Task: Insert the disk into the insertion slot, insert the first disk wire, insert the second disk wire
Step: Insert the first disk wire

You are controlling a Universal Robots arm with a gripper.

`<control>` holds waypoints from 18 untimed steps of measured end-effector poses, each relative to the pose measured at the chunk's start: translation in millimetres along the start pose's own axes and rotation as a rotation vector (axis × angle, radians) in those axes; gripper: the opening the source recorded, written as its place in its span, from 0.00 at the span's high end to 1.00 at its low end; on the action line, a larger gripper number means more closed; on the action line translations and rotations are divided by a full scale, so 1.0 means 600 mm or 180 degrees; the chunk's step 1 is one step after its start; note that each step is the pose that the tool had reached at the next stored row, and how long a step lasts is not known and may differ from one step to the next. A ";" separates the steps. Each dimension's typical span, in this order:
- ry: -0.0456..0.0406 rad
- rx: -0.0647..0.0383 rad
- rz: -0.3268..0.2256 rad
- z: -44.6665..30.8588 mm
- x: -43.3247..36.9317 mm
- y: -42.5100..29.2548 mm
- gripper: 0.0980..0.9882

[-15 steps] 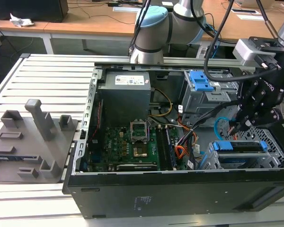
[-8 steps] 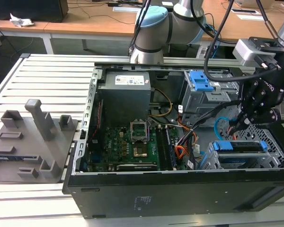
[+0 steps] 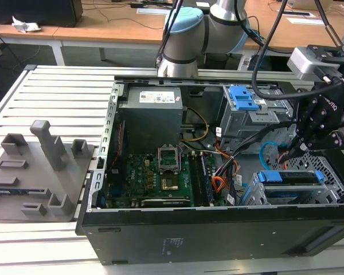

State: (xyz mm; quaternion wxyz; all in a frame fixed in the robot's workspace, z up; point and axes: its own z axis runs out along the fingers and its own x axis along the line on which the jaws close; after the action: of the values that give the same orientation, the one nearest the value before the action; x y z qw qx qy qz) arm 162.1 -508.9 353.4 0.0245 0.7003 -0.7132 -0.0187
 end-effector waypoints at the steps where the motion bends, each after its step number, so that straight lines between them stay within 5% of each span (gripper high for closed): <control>1: 0.0000 0.0000 0.0000 0.000 0.000 -0.002 0.93; 10: 0.0000 0.0000 0.0000 0.000 0.002 -0.003 0.93; 18: 0.0000 0.0000 0.0000 0.000 0.031 -0.003 0.93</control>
State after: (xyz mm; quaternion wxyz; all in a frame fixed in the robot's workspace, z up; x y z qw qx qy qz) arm 163.8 -527.6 353.4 0.0245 0.7003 -0.7132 -0.0187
